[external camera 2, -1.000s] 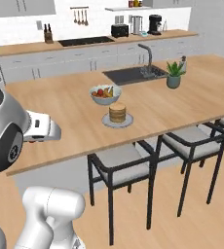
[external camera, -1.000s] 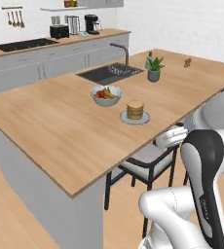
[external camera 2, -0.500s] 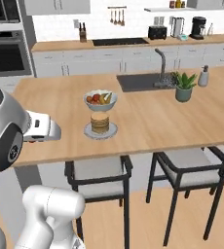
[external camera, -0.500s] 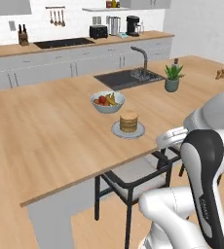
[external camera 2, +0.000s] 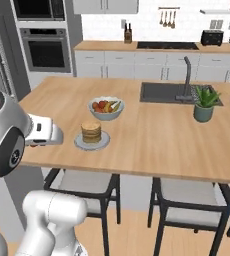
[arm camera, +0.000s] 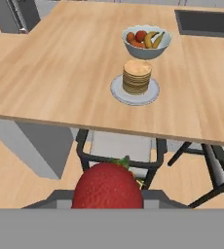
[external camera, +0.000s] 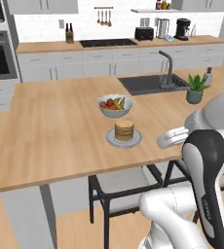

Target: Take the strawberry from the fridge and place it on top of the pancake, located on the dining counter.

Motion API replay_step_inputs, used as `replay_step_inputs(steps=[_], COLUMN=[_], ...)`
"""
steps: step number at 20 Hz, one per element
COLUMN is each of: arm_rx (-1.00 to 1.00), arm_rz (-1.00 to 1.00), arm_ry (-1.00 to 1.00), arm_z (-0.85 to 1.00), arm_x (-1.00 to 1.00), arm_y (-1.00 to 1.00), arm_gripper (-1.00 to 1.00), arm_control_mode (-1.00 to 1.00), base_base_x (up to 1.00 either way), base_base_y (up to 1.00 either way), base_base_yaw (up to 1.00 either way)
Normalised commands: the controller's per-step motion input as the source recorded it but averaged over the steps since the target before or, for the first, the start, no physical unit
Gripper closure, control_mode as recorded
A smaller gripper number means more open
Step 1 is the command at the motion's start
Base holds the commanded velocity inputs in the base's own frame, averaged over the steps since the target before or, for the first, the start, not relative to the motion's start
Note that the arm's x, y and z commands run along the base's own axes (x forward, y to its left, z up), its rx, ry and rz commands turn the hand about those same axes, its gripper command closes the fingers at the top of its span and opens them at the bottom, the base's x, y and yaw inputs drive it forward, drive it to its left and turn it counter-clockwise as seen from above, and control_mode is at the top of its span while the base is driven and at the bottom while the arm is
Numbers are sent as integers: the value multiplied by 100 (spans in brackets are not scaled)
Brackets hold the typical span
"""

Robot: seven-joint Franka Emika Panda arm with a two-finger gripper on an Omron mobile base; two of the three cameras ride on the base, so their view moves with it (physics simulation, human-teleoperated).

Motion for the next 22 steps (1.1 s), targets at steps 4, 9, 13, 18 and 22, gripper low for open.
replay_step_inputs(steps=[4, 9, 13, 18, 22], arm_rx=[0, 0, 0, 0, 0], arm_rz=[0, 0, 0, 0, 0], arm_ry=[0, 0, 9, 26, 26], arm_z=[0, 0, 0, 0, -15], arm_x=[0, 0, 50, 100, 90], arm_y=[0, 0, -1, -6, 0], arm_gripper=[100, 100, 100, 100, 100], arm_control_mode=[100, 100, -100, -100, -100], base_base_x=[73, 49, 15, 0, 0], base_base_y=[-35, -4, 0, 0, 0], base_base_yaw=[26, 6, 0, 0, 0])
